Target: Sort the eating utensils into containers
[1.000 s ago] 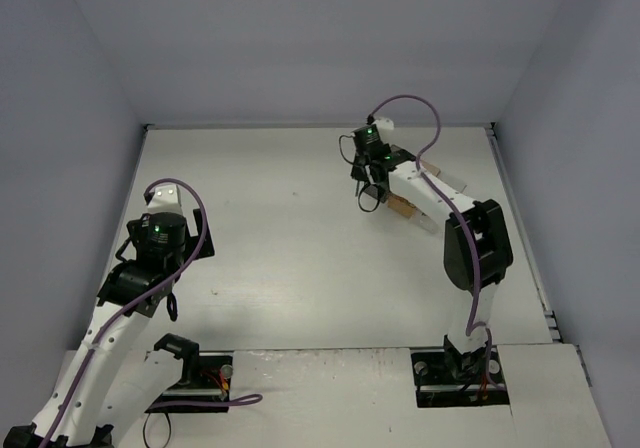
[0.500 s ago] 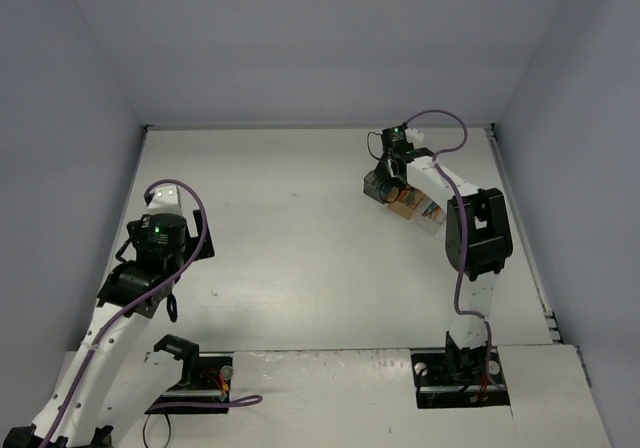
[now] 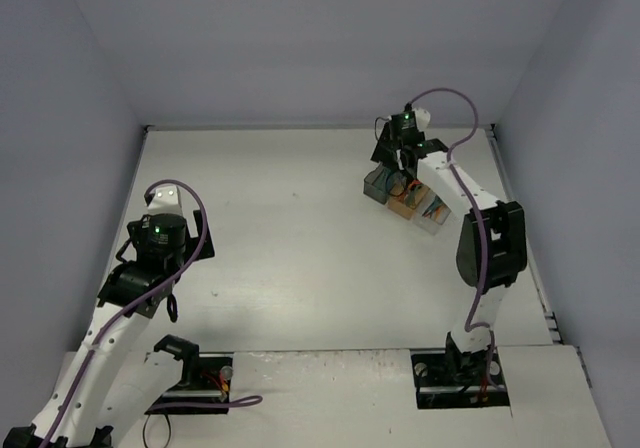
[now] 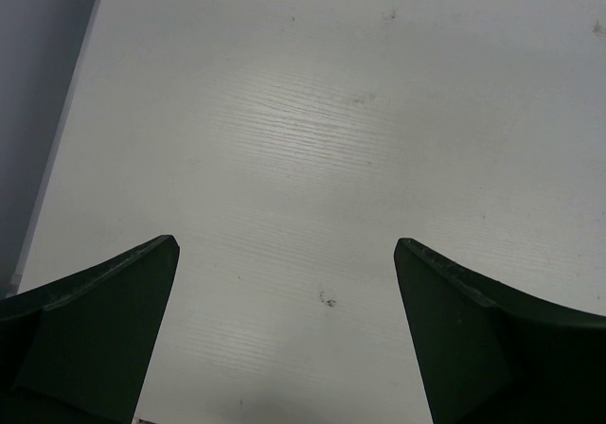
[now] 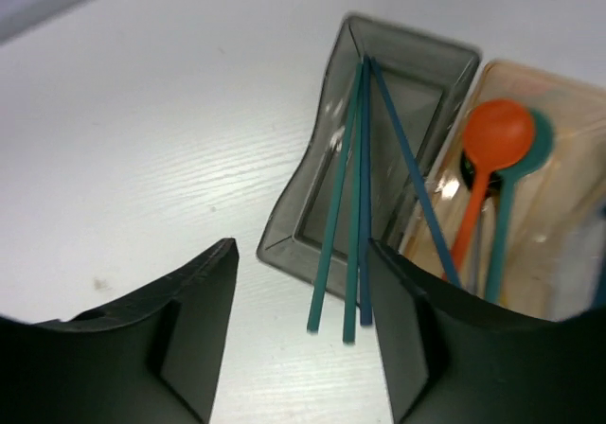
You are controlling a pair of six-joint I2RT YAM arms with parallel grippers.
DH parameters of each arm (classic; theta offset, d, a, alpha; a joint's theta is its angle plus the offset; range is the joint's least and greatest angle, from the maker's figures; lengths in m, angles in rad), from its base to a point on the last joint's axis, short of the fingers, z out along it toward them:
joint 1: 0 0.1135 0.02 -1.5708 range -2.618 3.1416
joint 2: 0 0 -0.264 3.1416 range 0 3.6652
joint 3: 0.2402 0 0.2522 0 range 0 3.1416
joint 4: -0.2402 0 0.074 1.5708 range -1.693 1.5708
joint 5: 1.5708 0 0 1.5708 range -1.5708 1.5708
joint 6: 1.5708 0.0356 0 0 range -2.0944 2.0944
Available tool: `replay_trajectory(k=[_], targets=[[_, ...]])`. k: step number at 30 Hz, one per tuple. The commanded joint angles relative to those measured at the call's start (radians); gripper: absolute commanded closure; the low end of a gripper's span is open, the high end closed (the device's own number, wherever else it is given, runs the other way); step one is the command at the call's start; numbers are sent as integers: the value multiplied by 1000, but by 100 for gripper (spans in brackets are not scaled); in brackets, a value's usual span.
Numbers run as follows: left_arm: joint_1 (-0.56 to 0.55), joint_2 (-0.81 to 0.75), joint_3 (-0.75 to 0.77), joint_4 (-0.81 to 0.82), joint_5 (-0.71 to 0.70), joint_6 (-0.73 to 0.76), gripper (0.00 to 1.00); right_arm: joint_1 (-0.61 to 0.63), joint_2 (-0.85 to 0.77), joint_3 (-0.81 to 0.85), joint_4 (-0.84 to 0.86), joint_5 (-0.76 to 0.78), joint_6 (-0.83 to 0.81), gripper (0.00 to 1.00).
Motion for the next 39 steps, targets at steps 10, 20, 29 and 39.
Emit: replay_trajectory(k=[10,20,29,39], targets=[[2,-10,14,37,-29,10,2,-8,-865,-411,28,222,-327,12],[2,20,24,51,-47,47,3,-8,-1425,-635,-63,341,-377,0],[2,-2,16,76,-94,93,3,-9,-1536,-675,-117,369,-395,0],[3,-1,13,80,-103,89,3,-8,-1535,-697,-118,350,-380,0]])
